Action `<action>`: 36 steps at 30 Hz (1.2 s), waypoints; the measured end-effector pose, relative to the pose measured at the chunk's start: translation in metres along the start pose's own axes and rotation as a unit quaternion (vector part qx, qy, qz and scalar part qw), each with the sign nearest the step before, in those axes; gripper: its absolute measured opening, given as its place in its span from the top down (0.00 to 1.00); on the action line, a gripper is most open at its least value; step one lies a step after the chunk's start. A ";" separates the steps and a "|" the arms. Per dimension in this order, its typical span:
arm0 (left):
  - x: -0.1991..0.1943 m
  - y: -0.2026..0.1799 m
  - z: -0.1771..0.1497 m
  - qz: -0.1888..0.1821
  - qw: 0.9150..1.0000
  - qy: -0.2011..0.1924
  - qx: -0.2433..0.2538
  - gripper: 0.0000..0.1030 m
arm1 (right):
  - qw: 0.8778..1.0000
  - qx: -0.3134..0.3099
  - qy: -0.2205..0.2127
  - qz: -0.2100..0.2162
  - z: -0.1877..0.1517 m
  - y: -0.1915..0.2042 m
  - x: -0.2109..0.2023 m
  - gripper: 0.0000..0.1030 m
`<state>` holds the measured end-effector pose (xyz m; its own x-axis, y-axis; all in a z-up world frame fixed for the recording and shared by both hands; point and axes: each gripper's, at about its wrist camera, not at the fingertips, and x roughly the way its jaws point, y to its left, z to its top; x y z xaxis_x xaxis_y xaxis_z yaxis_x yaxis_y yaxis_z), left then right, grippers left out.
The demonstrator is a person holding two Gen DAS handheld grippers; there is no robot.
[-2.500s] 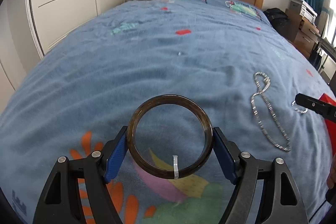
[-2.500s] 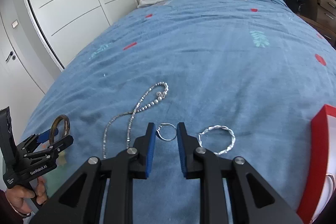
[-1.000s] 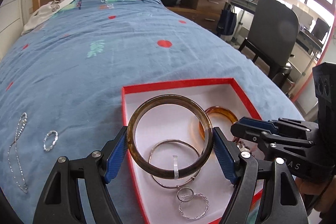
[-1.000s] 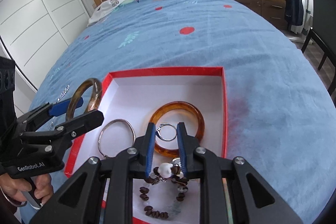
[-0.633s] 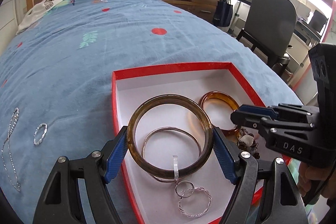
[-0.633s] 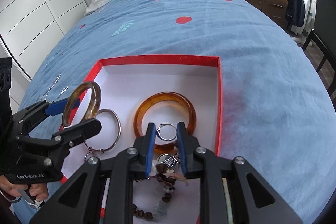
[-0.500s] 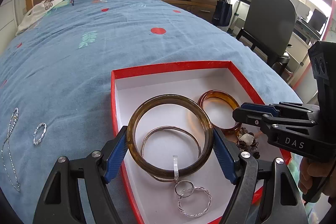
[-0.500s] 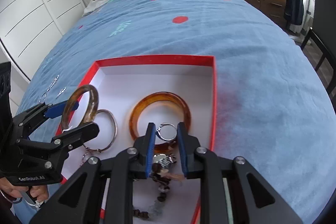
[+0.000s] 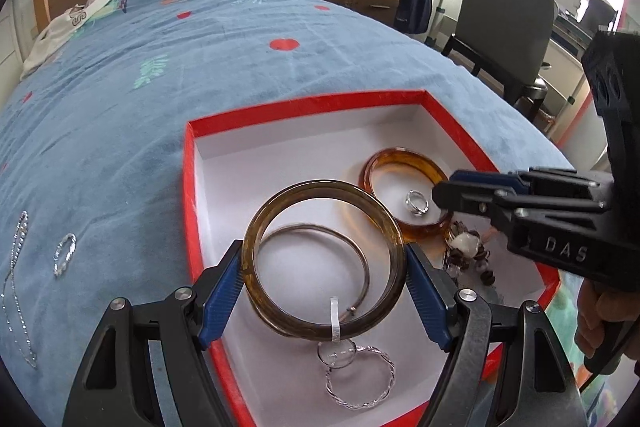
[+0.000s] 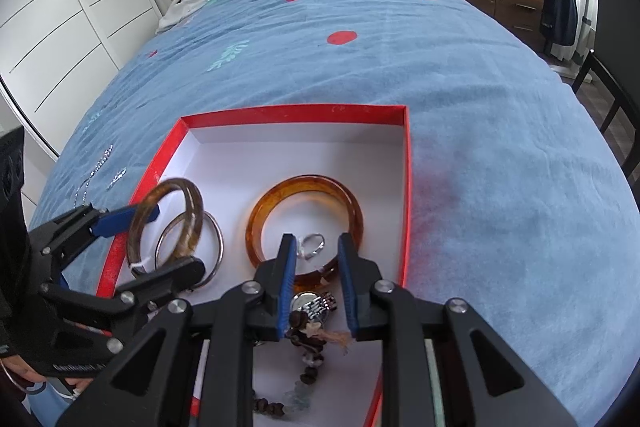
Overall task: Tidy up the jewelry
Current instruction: 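Carry the bangle and ring into the red box and open both tools, then withdraw both open tools from the box toward the necklace and hoop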
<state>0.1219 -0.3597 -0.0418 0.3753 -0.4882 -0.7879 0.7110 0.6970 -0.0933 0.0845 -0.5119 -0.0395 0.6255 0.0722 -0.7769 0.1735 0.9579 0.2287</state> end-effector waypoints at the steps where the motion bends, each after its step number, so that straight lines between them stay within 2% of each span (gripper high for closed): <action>1: 0.000 0.000 -0.001 0.001 1.000 0.000 0.001 0.26 | 1.000 0.001 -0.001 0.001 0.000 0.000 -0.001 0.80; 6: 0.003 0.000 -0.002 0.007 1.000 0.004 0.006 0.26 | 1.000 0.007 -0.008 0.003 0.000 -0.001 -0.003 0.80; 12: 0.011 -0.007 -0.007 0.042 0.998 0.016 0.039 0.26 | 1.000 0.010 -0.015 0.006 0.001 0.000 -0.008 0.80; 20: 0.014 -0.010 -0.010 0.061 0.996 0.018 0.057 0.26 | 1.000 0.019 -0.021 0.007 0.001 -0.001 -0.012 0.80; 36: 0.003 -0.013 -0.004 0.055 0.997 0.011 0.057 0.23 | 0.999 0.025 -0.031 -0.002 -0.005 -0.004 -0.032 0.80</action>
<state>0.1115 -0.3679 -0.0455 0.4421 -0.3997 -0.8030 0.7294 0.6813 0.0625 0.0599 -0.5165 -0.0183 0.6704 0.0489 -0.7404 0.2139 0.9427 0.2560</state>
